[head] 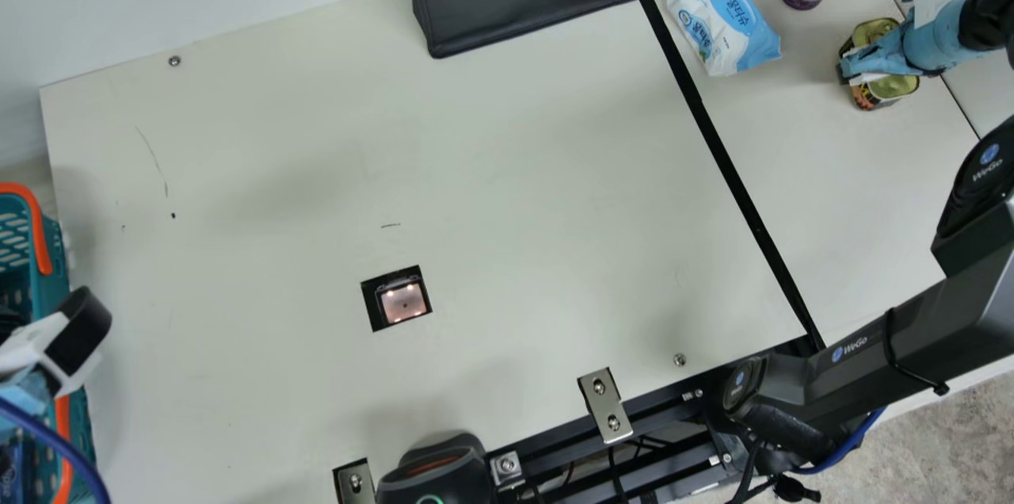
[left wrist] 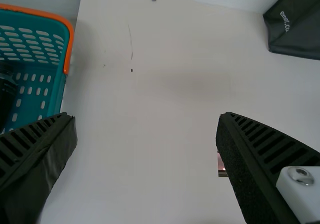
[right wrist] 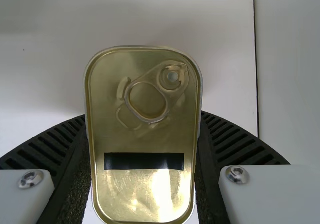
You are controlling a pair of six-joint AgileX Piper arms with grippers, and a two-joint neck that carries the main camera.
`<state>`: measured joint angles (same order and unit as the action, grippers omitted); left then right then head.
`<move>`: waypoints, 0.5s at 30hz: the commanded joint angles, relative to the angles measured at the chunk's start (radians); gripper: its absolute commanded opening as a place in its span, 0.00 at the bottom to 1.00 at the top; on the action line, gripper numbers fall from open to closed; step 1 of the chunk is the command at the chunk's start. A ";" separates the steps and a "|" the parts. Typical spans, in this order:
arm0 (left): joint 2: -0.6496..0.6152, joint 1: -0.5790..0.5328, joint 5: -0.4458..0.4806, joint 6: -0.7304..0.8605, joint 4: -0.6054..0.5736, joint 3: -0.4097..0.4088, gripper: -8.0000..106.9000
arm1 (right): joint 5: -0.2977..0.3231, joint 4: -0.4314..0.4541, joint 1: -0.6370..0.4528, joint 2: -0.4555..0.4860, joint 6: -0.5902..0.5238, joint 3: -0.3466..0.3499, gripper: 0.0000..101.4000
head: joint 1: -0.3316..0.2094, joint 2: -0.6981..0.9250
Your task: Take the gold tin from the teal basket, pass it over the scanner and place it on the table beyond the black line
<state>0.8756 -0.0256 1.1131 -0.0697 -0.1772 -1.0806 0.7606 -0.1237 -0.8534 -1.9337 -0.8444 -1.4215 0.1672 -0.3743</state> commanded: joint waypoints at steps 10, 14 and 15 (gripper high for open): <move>0.000 0.000 0.000 0.000 0.000 0.000 0.85 | -0.012 -0.029 -0.011 -0.006 -0.058 0.005 0.46 | -0.029 -0.002; 0.000 0.000 0.000 0.000 0.000 0.000 0.85 | -0.017 -0.035 -0.013 -0.005 -0.059 0.010 0.59 | -0.029 -0.002; 0.000 0.000 0.000 0.000 0.000 0.000 0.85 | -0.018 -0.037 -0.014 -0.004 -0.059 0.011 0.63 | -0.029 -0.002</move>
<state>0.8756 -0.0256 1.1131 -0.0697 -0.1772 -1.0806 0.7428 -0.1601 -0.8665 -1.9390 -0.9053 -1.4121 0.1672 -0.3743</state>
